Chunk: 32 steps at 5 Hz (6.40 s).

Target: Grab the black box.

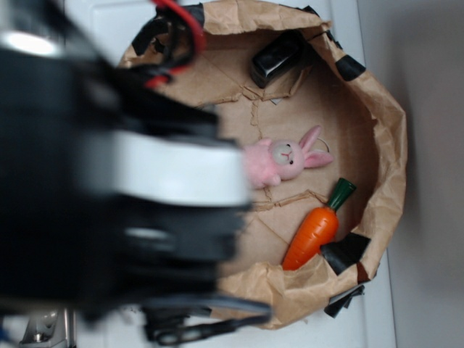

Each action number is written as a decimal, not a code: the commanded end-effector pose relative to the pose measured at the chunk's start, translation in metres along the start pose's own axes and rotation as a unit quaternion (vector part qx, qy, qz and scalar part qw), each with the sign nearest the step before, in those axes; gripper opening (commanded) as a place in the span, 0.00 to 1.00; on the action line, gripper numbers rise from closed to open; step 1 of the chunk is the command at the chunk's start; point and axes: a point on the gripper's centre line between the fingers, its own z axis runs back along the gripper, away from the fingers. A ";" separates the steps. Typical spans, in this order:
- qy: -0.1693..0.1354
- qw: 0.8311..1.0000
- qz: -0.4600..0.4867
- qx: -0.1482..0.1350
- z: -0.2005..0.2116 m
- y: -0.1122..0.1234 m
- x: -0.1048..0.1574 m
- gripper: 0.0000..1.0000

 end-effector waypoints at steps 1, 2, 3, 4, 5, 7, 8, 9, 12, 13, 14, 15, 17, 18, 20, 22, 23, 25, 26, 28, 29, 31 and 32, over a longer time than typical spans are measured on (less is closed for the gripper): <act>-0.013 0.997 0.075 -0.031 -0.043 0.018 0.050 1.00; -0.035 0.996 0.079 -0.013 -0.058 0.047 0.062 1.00; -0.047 0.994 0.103 -0.007 -0.071 0.066 0.066 1.00; -0.061 0.985 0.163 -0.004 -0.079 0.085 0.061 1.00; -0.066 0.972 0.227 -0.002 -0.089 0.086 0.054 1.00; -0.071 0.968 0.239 0.020 -0.085 0.075 0.056 1.00; -0.100 0.969 0.225 0.011 -0.070 0.072 0.053 1.00; -0.114 0.971 0.207 0.022 -0.081 0.076 0.063 1.00; -0.096 0.971 0.219 -0.003 -0.099 0.086 0.085 1.00; -0.096 0.971 0.219 -0.003 -0.099 0.086 0.085 1.00; -0.096 0.971 0.219 -0.003 -0.099 0.086 0.085 1.00; -0.096 0.971 0.219 -0.003 -0.099 0.086 0.085 1.00; -0.112 0.969 0.219 -0.007 -0.103 0.094 0.074 1.00; -0.115 0.970 0.212 -0.012 -0.108 0.085 0.066 1.00; -0.119 0.967 0.223 -0.016 -0.113 0.088 0.068 1.00; -0.129 0.964 0.232 -0.004 -0.111 0.110 0.073 1.00; -0.135 0.962 0.236 0.001 -0.113 0.116 0.079 1.00; -0.139 0.959 0.247 0.019 -0.117 0.120 0.095 1.00; -0.141 0.958 0.247 0.030 -0.115 0.123 0.100 1.00; -0.138 0.956 0.251 0.062 -0.129 0.136 0.100 1.00; -0.128 0.959 0.241 0.074 -0.145 0.136 0.103 1.00; -0.140 0.958 0.241 0.063 -0.139 0.130 0.103 0.00; -0.144 0.958 0.241 0.061 -0.136 0.130 0.104 0.00</act>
